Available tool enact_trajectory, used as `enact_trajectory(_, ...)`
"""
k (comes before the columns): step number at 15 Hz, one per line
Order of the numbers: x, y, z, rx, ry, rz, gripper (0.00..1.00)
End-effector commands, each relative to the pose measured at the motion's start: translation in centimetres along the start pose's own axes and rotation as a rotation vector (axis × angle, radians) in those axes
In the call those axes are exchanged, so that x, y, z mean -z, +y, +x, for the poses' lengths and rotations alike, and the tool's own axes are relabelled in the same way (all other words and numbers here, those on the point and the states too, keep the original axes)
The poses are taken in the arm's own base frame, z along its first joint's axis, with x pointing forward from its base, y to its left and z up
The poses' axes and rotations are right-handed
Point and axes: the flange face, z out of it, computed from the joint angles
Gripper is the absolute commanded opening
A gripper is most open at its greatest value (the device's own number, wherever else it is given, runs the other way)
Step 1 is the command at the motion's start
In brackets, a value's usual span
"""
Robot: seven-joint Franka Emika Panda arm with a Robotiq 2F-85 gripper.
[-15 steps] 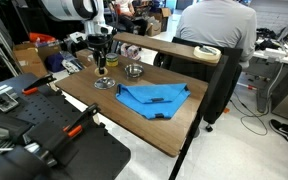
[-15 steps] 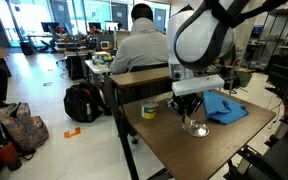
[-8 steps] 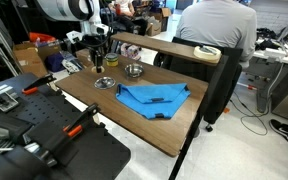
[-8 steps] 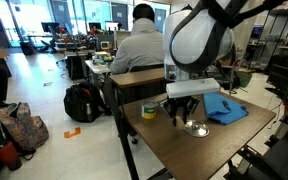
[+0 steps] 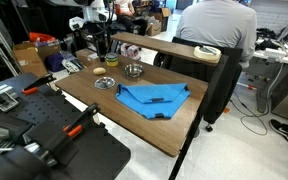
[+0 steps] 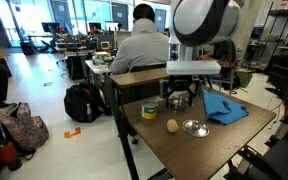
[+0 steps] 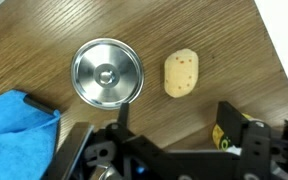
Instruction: Pick up the potato plush toy from the pot and put it on the table
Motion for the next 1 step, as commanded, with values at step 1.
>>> enact_trajectory(1, 0.15, 0.07, 0.13, -0.002, 0.0, 0.001, 1.0)
